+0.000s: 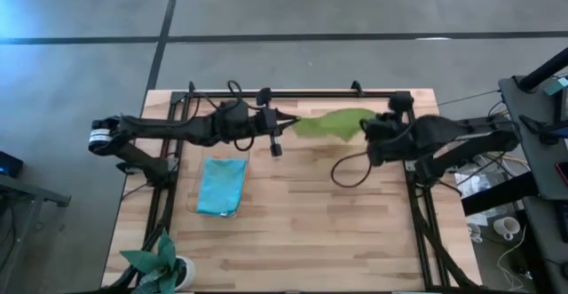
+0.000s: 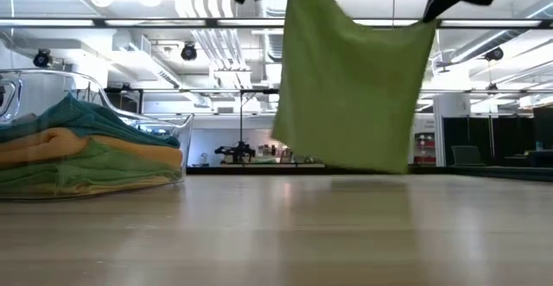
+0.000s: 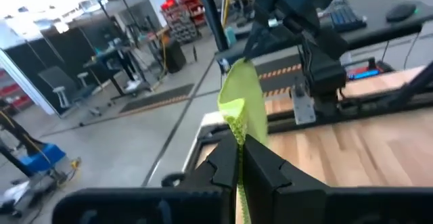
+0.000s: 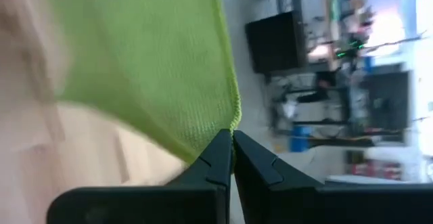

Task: Fold microfiber towels
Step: Fold the green microfiber towel on the table

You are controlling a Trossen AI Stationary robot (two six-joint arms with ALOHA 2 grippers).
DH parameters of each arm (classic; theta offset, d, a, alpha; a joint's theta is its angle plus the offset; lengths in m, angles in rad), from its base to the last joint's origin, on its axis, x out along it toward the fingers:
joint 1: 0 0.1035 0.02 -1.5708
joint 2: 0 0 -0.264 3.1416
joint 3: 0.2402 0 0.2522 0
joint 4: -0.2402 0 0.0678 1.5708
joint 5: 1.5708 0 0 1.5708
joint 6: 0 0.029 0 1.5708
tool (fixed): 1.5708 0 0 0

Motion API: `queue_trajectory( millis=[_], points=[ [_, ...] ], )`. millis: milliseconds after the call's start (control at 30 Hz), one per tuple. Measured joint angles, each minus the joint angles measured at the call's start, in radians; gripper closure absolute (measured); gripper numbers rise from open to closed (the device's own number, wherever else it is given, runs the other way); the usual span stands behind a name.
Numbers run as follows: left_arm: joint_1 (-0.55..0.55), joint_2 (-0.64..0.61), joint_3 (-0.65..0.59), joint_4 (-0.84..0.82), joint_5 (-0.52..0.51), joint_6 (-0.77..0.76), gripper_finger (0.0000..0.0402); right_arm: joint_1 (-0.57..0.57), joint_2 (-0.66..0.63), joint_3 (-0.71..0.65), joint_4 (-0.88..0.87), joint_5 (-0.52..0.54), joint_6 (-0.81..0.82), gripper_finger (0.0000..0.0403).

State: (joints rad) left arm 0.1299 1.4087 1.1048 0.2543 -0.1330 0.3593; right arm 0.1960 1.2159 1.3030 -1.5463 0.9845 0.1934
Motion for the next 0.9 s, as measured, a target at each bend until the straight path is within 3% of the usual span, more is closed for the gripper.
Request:
queue_trajectory(
  millis=[133, 300, 433, 633, 900],
  points=[
    [-0.004, -0.005, 0.005, 0.004, 0.021, -0.027, 0.0401, -0.015, -0.062, 0.01, 0.071, -0.151, -0.004, 0.0394],
    [-0.039, 0.037, -0.064, -0.035, 0.1, -0.187, 0.0401, 0.038, -0.099, -0.069, 0.166, -0.356, 0.097, 0.0394],
    [-0.112, 0.109, -0.132, -0.026, 0.106, -0.248, 0.0401, 0.143, -0.102, -0.242, 0.315, -0.488, 0.213, 0.0394],
    [-0.296, 0.225, -0.172, -0.025, 0.182, -0.36, 0.0401, 0.391, -0.065, -0.49, 0.756, -0.797, 0.4, 0.0394],
    [-0.511, 0.271, -0.155, -0.017, 0.203, -0.551, 0.0401, 0.643, 0.059, -0.506, 1.017, -0.805, 0.639, 0.0394]
  ],
)
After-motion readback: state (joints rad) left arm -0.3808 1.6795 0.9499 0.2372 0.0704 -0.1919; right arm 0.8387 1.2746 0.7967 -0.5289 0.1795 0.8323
